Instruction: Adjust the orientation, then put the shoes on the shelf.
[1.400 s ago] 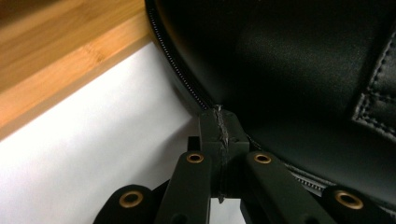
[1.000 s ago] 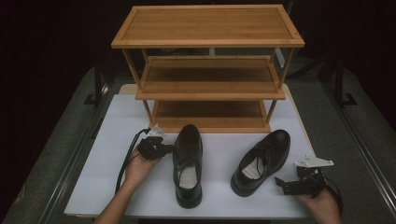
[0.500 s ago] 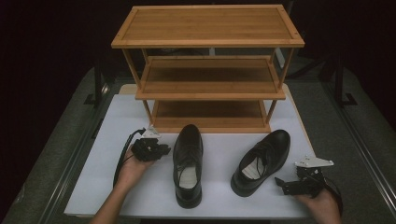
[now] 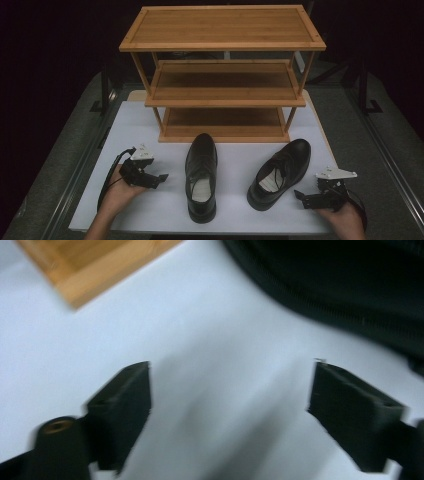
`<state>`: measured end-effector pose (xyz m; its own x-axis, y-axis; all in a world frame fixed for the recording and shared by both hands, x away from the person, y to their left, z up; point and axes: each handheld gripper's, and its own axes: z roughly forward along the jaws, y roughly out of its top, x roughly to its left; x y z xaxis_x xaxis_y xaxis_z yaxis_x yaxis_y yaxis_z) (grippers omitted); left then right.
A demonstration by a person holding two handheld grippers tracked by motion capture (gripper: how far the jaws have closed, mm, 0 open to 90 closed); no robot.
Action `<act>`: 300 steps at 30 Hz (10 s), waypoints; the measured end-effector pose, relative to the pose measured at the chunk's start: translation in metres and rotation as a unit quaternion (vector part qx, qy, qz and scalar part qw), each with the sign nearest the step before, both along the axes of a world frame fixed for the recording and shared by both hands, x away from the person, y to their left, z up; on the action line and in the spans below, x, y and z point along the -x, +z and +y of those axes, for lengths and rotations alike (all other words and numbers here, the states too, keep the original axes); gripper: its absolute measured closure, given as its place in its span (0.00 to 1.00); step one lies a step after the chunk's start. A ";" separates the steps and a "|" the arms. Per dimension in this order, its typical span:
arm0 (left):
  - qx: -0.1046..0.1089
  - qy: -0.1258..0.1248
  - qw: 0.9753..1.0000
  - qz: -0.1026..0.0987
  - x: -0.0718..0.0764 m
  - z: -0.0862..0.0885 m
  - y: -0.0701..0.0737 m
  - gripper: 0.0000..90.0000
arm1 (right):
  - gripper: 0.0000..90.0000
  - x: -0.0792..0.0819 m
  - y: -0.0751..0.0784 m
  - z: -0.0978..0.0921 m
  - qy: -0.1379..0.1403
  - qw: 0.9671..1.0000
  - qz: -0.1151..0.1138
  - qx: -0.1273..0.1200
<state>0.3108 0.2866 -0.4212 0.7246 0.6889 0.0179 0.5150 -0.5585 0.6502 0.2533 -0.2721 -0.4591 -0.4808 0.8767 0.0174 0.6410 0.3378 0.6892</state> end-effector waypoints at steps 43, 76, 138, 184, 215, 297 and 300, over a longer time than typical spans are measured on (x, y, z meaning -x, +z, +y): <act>0.019 0.016 1.000 -0.015 0.037 0.045 -0.030 0.00 | 1.00 -0.022 0.042 -0.022 -0.048 0.997 -0.041 -0.035; 0.018 0.015 1.000 -0.013 0.036 0.046 -0.030 0.00 | 1.00 -0.132 0.014 -0.046 -0.065 0.996 -0.041 -0.052; 0.018 0.015 1.000 -0.013 0.037 0.046 -0.030 0.00 | 1.00 0.021 0.028 0.001 0.019 0.995 -0.037 -0.091; 0.019 0.015 1.000 -0.013 0.036 0.046 -0.030 0.00 | 1.00 0.011 0.010 0.054 0.118 0.988 0.009 -0.099; 0.019 0.015 1.000 -0.013 0.036 0.046 -0.030 0.00 | 1.00 -0.033 0.013 0.099 0.159 0.983 0.019 -0.088; 0.101 -0.115 0.988 -0.035 0.000 -0.072 0.066 0.24 | 0.44 -0.050 0.094 0.138 0.196 0.971 -0.031 -0.135; 0.112 -0.123 0.986 -0.029 -0.006 -0.080 0.064 0.23 | 0.44 -0.051 0.094 0.144 0.201 0.970 -0.030 -0.134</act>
<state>0.3163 0.2070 -0.3571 0.8723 0.4841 -0.0687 0.3407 -0.5011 0.7955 0.3047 -0.1286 -0.3654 -0.7895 0.5867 0.1799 0.4504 0.3548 0.8193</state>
